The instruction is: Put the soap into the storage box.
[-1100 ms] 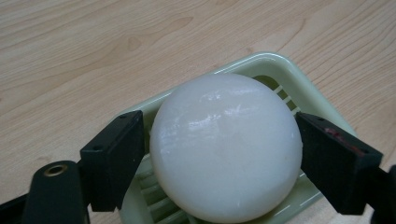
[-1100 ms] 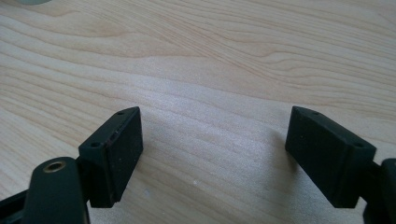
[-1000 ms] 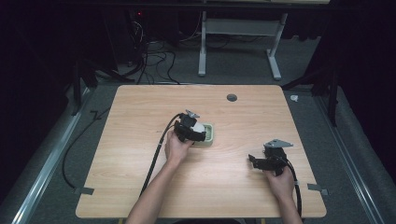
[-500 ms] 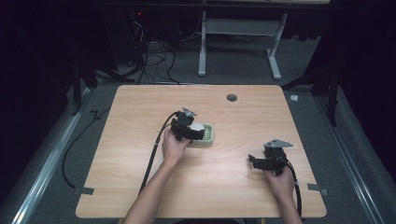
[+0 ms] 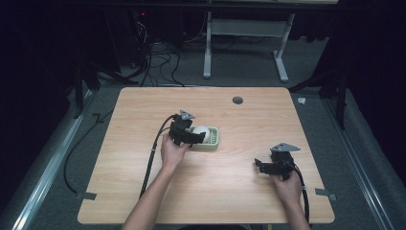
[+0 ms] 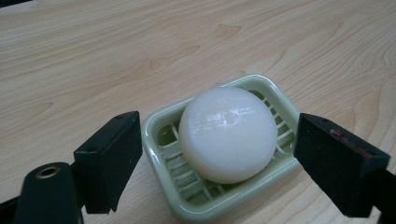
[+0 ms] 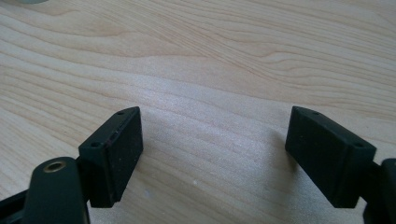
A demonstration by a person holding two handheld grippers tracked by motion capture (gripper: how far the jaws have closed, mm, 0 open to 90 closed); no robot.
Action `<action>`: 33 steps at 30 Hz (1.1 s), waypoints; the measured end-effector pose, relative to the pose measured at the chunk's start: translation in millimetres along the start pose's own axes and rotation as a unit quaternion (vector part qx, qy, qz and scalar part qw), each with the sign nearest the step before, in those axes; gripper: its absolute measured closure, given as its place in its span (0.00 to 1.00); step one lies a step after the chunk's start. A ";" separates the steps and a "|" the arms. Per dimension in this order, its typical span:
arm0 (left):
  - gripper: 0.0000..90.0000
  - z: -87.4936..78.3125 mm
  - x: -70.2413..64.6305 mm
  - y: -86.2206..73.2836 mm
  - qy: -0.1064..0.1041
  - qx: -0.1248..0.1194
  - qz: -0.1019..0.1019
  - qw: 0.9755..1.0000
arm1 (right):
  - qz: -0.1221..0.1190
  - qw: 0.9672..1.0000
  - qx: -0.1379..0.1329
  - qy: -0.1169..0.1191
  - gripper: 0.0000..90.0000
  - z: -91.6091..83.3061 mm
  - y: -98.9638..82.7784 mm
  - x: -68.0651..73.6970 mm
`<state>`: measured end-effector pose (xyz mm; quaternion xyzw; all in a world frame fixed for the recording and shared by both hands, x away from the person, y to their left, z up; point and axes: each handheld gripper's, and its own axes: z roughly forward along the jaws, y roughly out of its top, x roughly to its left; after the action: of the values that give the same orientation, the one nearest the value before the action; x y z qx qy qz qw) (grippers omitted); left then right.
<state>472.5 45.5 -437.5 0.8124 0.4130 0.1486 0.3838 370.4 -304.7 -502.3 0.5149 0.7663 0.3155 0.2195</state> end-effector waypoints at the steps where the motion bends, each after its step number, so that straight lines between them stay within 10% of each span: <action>1: 0.18 0.0 0.0 0.0 0.000 0.000 0.000 1.000 | 0.000 1.000 0.000 0.000 0.22 0.0 0.0 0.0; 33: 0.20 -41.9 14.1 -9.0 0.004 -0.019 -0.015 1.000 | 0.001 1.000 0.000 0.000 0.22 0.0 0.1 0.1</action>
<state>452.8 80.8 -417.6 0.7980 0.4240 0.1535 0.3997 370.4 -304.5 -502.2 0.5157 0.7659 0.3153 0.2191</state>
